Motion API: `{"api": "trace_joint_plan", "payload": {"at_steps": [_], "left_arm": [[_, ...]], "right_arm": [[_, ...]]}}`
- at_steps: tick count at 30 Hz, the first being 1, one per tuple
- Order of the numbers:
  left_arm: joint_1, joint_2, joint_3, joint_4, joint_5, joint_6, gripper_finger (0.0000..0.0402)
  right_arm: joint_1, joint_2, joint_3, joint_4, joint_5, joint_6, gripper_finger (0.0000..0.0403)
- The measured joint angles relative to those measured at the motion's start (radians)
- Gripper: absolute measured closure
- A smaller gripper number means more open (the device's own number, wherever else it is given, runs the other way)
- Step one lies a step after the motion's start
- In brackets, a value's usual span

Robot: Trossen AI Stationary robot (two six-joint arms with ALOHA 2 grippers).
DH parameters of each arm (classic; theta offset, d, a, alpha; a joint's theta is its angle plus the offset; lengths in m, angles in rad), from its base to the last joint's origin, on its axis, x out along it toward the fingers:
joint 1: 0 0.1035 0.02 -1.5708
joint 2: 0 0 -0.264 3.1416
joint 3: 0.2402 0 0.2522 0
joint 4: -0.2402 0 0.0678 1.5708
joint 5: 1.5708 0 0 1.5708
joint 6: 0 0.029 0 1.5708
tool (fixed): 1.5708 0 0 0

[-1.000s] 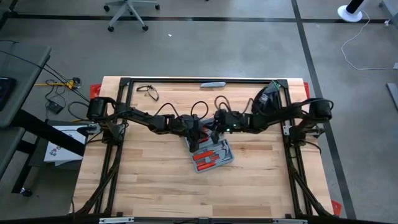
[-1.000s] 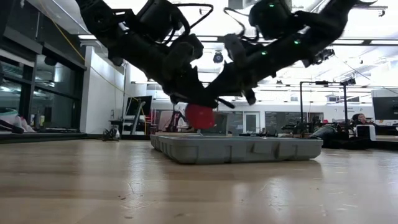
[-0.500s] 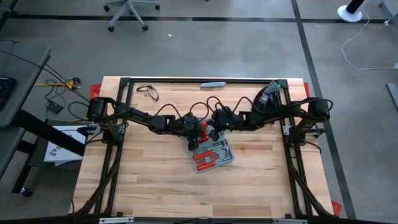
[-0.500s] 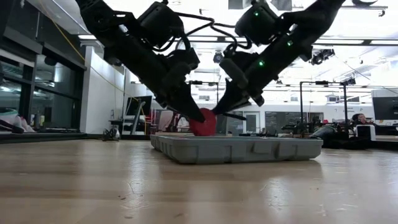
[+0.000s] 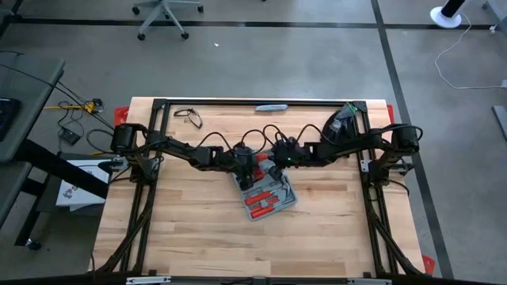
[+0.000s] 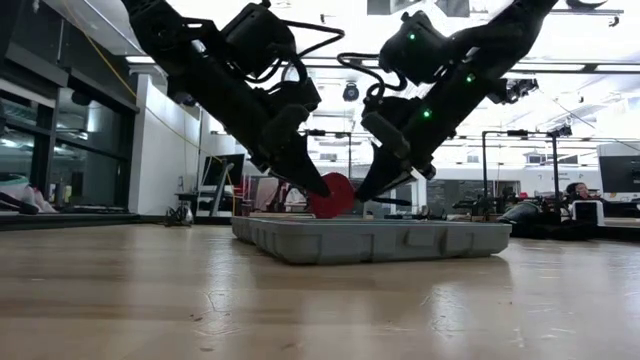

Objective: Prefit tool cases

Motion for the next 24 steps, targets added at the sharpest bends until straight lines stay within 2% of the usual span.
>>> {"api": "trace_joint_plan", "payload": {"at_steps": [4, 12, 24], "left_arm": [[0.0, 0.0, 0.0, 0.003, -0.026, 0.002, 0.0401], [0.0, 0.01, 0.0, 0.015, -0.176, -0.027, 0.0401], [0.01, 0.088, 0.0, 0.095, -0.176, -0.027, 0.0401]], "right_arm": [[0.0, 0.0, 0.0, -0.024, -0.001, 0.005, 0.0403], [0.0, 0.0, 0.001, -0.025, -0.051, 0.024, 0.0403], [0.007, -0.001, 0.002, -0.029, -0.113, 0.049, 0.0403]]}}
